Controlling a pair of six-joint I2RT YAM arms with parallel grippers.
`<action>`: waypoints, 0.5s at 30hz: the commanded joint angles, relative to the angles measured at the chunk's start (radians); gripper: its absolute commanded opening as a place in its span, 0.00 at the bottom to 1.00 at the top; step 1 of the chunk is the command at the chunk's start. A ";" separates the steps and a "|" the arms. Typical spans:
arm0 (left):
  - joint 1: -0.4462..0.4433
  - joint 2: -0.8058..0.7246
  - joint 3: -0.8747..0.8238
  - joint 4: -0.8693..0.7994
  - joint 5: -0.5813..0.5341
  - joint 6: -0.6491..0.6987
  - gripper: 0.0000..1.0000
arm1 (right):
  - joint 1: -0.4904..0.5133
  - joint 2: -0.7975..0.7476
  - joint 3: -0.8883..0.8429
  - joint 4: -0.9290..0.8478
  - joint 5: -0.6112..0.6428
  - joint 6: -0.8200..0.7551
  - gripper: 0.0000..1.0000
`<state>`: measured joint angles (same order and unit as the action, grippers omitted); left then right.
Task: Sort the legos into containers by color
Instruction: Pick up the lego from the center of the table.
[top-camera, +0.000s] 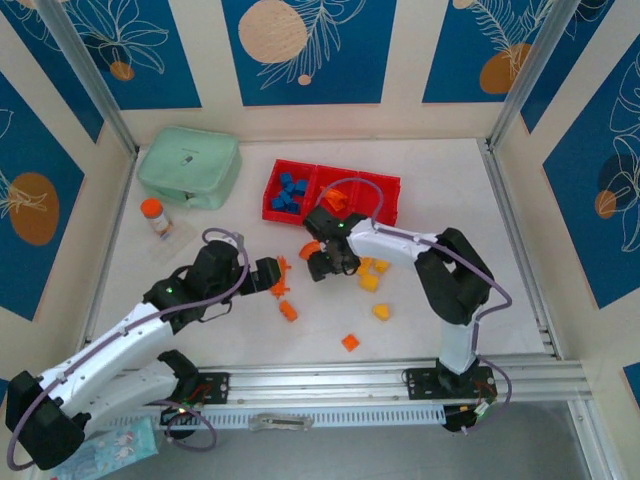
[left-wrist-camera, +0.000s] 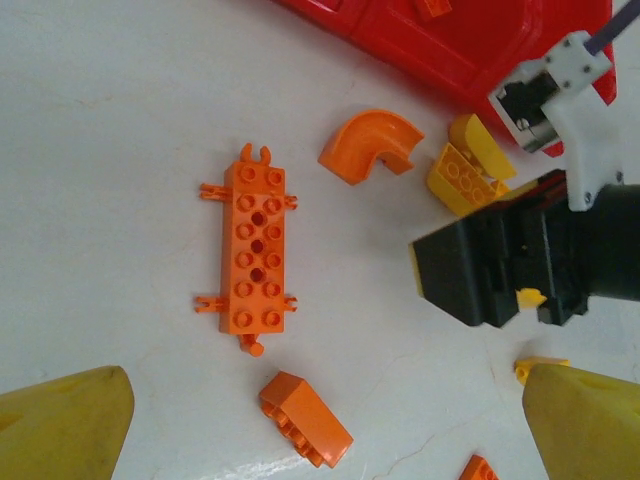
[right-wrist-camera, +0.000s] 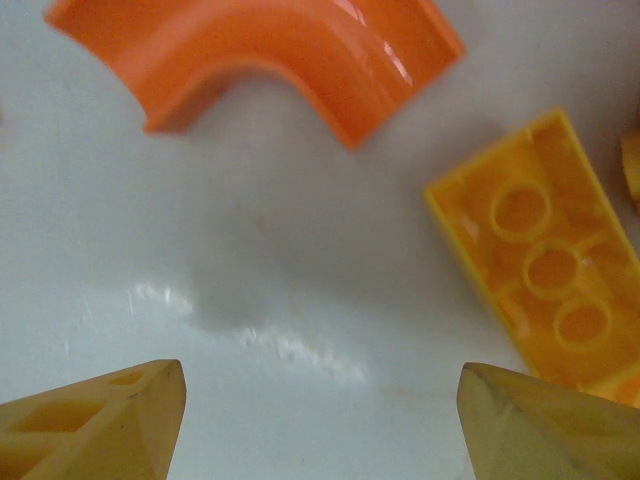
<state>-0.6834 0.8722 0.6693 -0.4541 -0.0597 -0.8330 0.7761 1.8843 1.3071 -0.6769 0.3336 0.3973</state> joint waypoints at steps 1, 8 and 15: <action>-0.008 -0.025 -0.010 -0.005 -0.040 -0.014 0.99 | 0.011 0.031 0.070 0.023 0.067 -0.063 0.73; -0.008 -0.067 -0.011 -0.056 -0.078 -0.011 0.99 | 0.010 0.113 0.175 0.031 0.079 -0.216 0.73; -0.008 -0.085 -0.008 -0.087 -0.100 -0.002 0.99 | -0.028 0.191 0.270 0.025 -0.018 -0.294 0.78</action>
<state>-0.6842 0.7971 0.6682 -0.5049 -0.1326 -0.8337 0.7666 2.0491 1.5387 -0.6430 0.3706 0.1585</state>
